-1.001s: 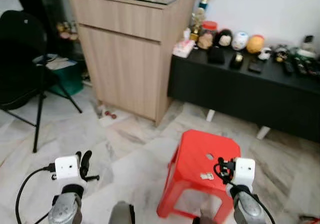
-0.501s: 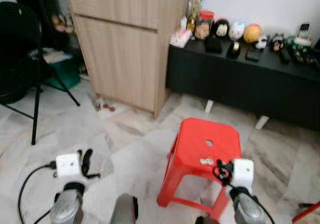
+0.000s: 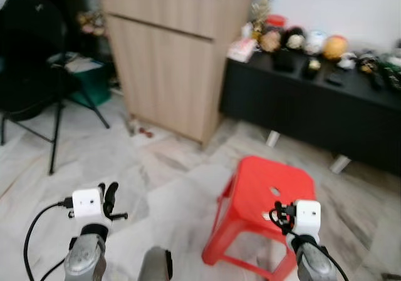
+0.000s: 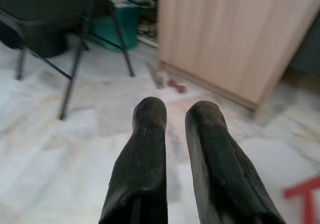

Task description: Hang keys on a hook

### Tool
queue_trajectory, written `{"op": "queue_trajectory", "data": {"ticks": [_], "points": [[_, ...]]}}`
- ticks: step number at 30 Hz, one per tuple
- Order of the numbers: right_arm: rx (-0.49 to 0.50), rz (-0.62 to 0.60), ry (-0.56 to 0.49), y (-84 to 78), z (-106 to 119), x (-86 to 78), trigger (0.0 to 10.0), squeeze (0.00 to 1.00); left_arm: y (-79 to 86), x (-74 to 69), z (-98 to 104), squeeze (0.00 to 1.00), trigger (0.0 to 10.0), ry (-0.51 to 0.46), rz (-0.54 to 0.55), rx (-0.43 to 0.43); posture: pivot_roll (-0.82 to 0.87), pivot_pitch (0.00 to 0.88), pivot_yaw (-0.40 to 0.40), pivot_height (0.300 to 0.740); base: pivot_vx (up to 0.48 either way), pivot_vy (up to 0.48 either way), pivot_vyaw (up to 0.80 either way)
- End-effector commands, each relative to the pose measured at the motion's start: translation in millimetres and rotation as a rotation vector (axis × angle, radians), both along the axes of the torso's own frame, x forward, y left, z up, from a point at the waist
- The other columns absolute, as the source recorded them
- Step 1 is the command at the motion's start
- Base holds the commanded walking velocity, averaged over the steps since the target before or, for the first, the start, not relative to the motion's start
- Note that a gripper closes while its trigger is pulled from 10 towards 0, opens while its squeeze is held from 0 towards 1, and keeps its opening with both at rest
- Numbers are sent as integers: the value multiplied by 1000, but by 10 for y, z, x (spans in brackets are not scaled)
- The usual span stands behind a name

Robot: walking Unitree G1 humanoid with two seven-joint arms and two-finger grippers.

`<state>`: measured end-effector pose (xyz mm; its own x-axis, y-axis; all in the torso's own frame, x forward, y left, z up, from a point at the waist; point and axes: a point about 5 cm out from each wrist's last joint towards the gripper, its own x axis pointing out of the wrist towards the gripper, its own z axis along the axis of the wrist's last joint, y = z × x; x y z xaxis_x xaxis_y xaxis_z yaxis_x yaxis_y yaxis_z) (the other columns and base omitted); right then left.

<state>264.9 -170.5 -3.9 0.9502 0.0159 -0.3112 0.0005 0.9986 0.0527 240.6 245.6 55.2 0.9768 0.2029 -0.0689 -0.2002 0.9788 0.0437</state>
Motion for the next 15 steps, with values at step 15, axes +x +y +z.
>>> {"op": "queue_trajectory", "data": {"ticks": [15], "points": [[-43,-96,66,-216,-118,-124,10000,0,-91,27,8,0,10000,-7,-28,-16,196,47,-87,626,187,0,0]]}}
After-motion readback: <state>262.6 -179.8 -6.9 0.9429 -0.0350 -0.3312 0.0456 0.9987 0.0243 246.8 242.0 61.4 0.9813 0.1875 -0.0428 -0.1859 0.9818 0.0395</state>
